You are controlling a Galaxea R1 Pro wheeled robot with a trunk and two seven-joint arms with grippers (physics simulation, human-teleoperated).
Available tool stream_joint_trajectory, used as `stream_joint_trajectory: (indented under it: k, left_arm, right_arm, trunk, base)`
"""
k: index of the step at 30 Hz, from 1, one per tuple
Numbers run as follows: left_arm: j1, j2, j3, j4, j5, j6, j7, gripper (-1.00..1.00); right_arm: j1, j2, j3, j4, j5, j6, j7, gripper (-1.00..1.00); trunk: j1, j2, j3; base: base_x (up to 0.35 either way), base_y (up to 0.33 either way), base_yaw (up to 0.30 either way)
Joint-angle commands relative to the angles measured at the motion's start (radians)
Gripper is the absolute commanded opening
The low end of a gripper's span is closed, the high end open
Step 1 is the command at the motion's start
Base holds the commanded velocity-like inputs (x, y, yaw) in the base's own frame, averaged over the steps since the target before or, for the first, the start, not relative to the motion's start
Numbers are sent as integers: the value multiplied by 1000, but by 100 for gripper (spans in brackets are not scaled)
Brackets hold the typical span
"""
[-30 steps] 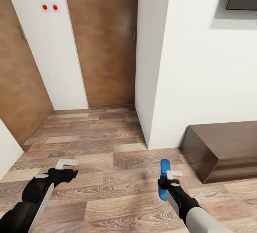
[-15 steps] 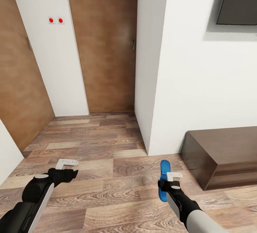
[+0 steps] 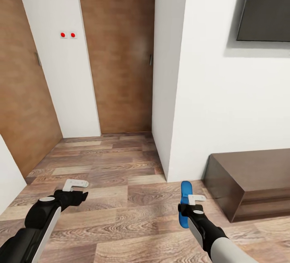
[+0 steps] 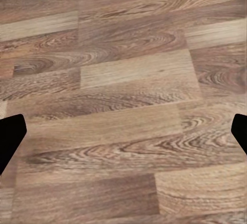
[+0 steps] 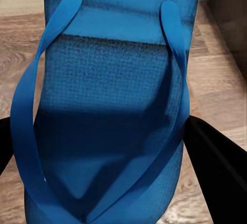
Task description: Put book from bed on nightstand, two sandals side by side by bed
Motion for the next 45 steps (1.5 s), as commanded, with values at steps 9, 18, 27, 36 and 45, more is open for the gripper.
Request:
stream_joint_trajectory:
  k: [9, 18, 27, 36, 45]
  left_arm:
    - [0, 0, 0, 0, 0, 5, -3, 100]
    - [0, 0, 0, -1, 0, 5, -3, 100]
    - [1, 0, 0, 0, 0, 5, -3, 100]
    - [1, 0, 0, 0, 0, 5, -2, 100]
    - [1, 0, -1, 1, 0, 5, -1, 100]
  right_arm:
    - [6, 0, 1, -3, 0, 5, -4, -100]
    - [8, 0, 2, -2, 0, 5, -4, -100]
    - [9, 1, 2, -3, -1, 5, -4, -100]
    - [9, 2, 2, -3, -3, 5, -4, -100]
    - [9, 2, 2, -2, -1, 5, -4, -100]
  trunk:
    - [-35, 63, 27]
    - [-69, 126, 55]
    - [-104, 189, 82]
    - [-138, 252, 101]
    - [-173, 315, 117]
  base:
    - [0, 0, 0]
    - [0, 0, 0]
    - [0, 0, 22]
    - [0, 0, 143]
    - [0, 0, 143]
